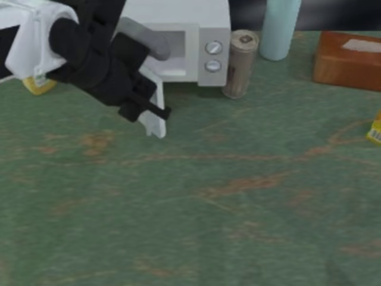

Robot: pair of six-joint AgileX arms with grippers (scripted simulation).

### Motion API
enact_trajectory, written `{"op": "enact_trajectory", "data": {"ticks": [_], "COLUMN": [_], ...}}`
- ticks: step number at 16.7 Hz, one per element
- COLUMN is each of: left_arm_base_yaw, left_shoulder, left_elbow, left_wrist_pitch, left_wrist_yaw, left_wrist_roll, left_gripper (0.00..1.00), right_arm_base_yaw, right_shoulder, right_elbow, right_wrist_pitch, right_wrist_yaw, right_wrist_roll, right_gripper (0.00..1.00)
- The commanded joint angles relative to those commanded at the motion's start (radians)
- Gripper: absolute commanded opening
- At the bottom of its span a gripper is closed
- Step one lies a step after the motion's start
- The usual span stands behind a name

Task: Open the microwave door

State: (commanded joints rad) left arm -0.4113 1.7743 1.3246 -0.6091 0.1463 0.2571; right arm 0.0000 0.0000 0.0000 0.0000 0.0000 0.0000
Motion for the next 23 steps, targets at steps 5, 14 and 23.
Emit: {"op": "enact_trajectory", "data": {"ticks": [5,14,23], "left_arm_base_yaw": [0.000,0.026,0.045], "left_shoulder": [0.000,-0.016,-0.030], "left_elbow": [0.000,-0.023,-0.033], "left_wrist_pitch": [0.000,-0.012,-0.018], "left_wrist_yaw": [0.000,0.041,0.063], "left_wrist_roll": [0.000,0.070,0.117], "left_gripper": [0.00,0.00,0.00], "right_arm_base_yaw": [0.000,0.000,0.000], "right_shoulder": [0.000,0.000,0.000], "right_elbow": [0.000,0.000,0.000], "right_wrist_pitch": [0.000,0.000,0.000], "right_wrist_yaw": [0.000,0.000,0.000], "right_wrist_roll": [0.000,0.000,0.000], "right_gripper": [1.00,1.00,1.00]}}
